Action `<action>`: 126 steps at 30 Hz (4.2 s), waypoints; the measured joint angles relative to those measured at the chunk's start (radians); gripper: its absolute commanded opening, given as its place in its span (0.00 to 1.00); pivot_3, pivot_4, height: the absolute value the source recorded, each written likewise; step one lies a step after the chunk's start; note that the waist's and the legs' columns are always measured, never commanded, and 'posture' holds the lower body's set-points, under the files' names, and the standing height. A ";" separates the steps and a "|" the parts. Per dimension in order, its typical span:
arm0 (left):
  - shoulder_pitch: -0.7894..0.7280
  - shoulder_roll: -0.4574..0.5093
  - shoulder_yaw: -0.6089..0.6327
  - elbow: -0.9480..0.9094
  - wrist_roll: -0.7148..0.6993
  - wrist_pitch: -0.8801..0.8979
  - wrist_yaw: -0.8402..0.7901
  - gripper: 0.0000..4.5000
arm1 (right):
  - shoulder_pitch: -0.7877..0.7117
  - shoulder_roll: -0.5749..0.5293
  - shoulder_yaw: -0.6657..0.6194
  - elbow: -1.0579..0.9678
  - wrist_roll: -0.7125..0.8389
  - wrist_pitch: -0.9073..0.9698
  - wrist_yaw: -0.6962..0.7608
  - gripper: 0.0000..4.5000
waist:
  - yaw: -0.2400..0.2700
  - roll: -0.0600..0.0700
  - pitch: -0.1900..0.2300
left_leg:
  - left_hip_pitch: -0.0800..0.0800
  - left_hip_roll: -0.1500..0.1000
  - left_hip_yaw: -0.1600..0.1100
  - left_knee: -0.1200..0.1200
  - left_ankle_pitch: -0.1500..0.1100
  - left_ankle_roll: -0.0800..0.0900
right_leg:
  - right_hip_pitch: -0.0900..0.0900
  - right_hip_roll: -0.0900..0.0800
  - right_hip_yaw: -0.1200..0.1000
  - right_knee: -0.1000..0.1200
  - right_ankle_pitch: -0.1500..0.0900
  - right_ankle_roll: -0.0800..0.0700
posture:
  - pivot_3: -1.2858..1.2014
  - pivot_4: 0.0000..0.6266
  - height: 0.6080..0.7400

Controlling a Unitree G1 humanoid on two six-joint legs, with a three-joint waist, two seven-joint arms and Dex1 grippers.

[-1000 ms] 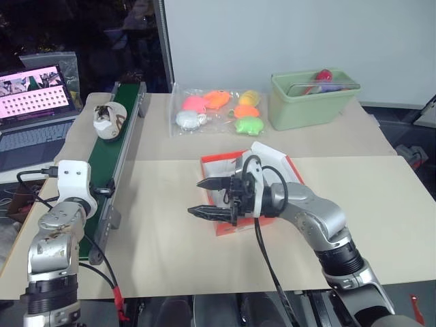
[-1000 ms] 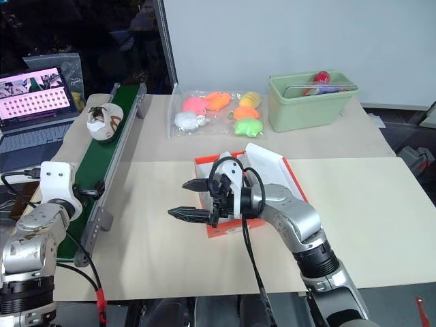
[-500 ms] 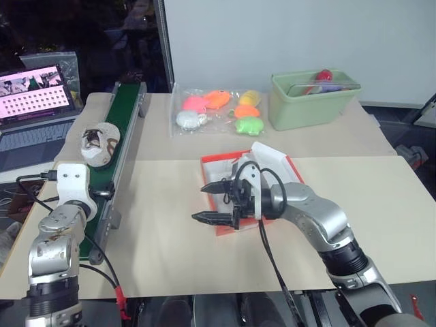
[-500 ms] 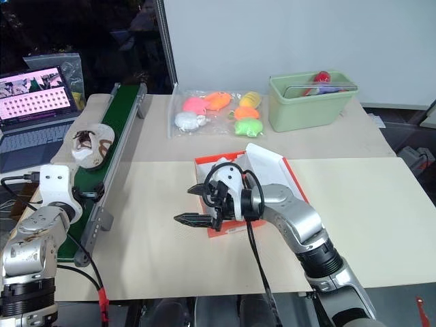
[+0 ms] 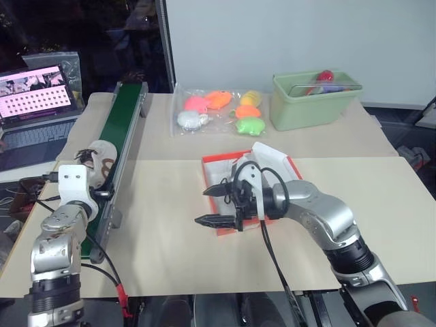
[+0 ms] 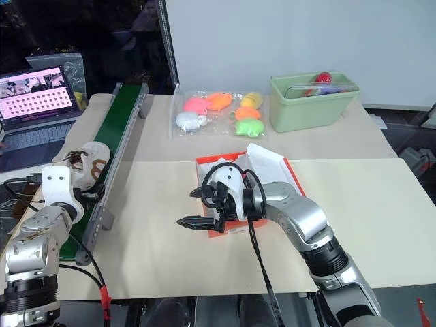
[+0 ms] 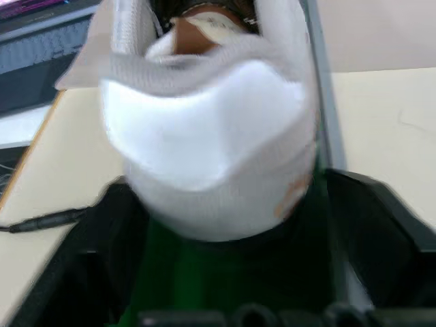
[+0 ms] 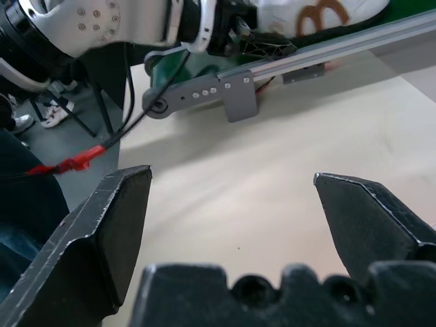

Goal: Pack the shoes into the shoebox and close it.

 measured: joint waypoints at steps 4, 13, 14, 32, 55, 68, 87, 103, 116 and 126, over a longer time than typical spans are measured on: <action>-0.002 0.000 0.000 -0.010 0.001 0.014 0.003 0.64 | -0.005 0.006 -0.014 0.000 0.002 0.016 -0.015 1.00 | 0.000 0.000 0.000 | 0.001 0.000 0.000 0.000 0.000 0.000 | 0.000 0.000 0.000 0.000 0.000 0.000 | 0.52 0.24 0.92; -0.039 -0.007 -0.066 -0.015 0.054 -0.013 0.046 0.64 | -0.043 0.065 -0.051 0.047 0.002 0.020 -0.075 1.00 | -0.001 0.000 0.000 | -0.004 0.000 0.000 0.000 0.000 0.000 | -0.003 0.000 0.000 -0.001 0.000 0.000 | 0.52 0.24 0.92; -0.040 -0.007 -0.081 -0.020 0.074 -0.037 0.056 0.64 | -0.049 0.077 -0.061 0.063 0.002 0.023 -0.089 1.00 | -0.001 0.000 0.000 | -0.005 0.000 0.000 0.000 0.000 0.000 | -0.003 0.000 0.000 -0.001 0.000 0.000 | 0.52 0.24 0.92; 0.038 -0.138 -0.355 -0.401 -0.103 -0.222 -0.164 0.64 | -0.343 0.409 -0.783 0.615 0.390 0.546 -0.630 1.00 | -0.007 0.000 0.000 | -0.009 0.000 0.000 -0.003 0.000 0.001 | -0.005 0.000 -0.001 0.000 0.001 0.000 | 0.52 0.24 0.92; 0.011 -0.101 -0.380 -0.410 -0.125 -0.186 -0.230 0.63 | -0.381 0.513 -0.846 0.592 0.474 0.506 -0.829 0.42 | -0.006 0.000 0.000 | -0.009 0.000 0.000 -0.002 0.000 0.001 | -0.005 0.000 -0.001 -0.002 0.000 0.000 | 0.52 0.24 0.92; 0.010 -0.104 -0.398 -0.401 -0.089 -0.207 -0.219 0.97 | -0.379 0.515 -0.841 0.554 0.564 0.507 -0.895 0.18 | -0.006 0.000 0.000 | -0.009 0.000 0.000 -0.002 0.000 0.001 | -0.005 0.000 -0.001 -0.002 0.000 0.000 | 0.52 0.24 0.92; 0.166 0.095 -0.357 -0.386 -0.045 -0.361 -0.395 0.99 | -0.566 -0.066 -0.449 0.720 0.348 0.659 -0.731 0.18 | -0.003 0.004 0.003 | -0.013 0.000 0.001 -0.003 0.000 0.001 | -0.009 0.000 0.000 -0.006 -0.001 -0.001 | 0.52 0.24 0.92; 0.144 0.055 -0.425 -0.336 -0.005 -0.430 -0.433 0.99 | -0.589 -0.077 -0.085 0.759 0.252 0.814 -0.441 0.18 | -0.005 0.004 0.003 | -0.014 0.001 0.002 -0.003 0.000 0.001 | -0.012 0.001 0.000 -0.004 -0.001 -0.001 | 0.52 0.24 0.92; 0.202 0.049 -0.428 -0.372 0.015 -0.429 -0.425 0.99 | -0.676 -0.044 0.002 0.889 0.095 0.770 -0.282 0.18 | -0.003 0.004 0.003 | -0.014 0.000 0.002 -0.002 0.000 0.001 | -0.013 0.000 0.000 -0.004 -0.001 -0.001 | 0.52 0.24 0.92; 0.192 0.030 -0.435 -0.372 0.024 -0.429 -0.421 0.99 | -0.712 -0.130 0.104 0.970 -0.059 0.623 -0.086 0.18 | -0.005 0.004 0.003 | -0.014 0.000 0.002 -0.002 0.000 0.001 | -0.013 0.000 0.000 -0.003 0.000 -0.001 | 0.52 0.24 0.92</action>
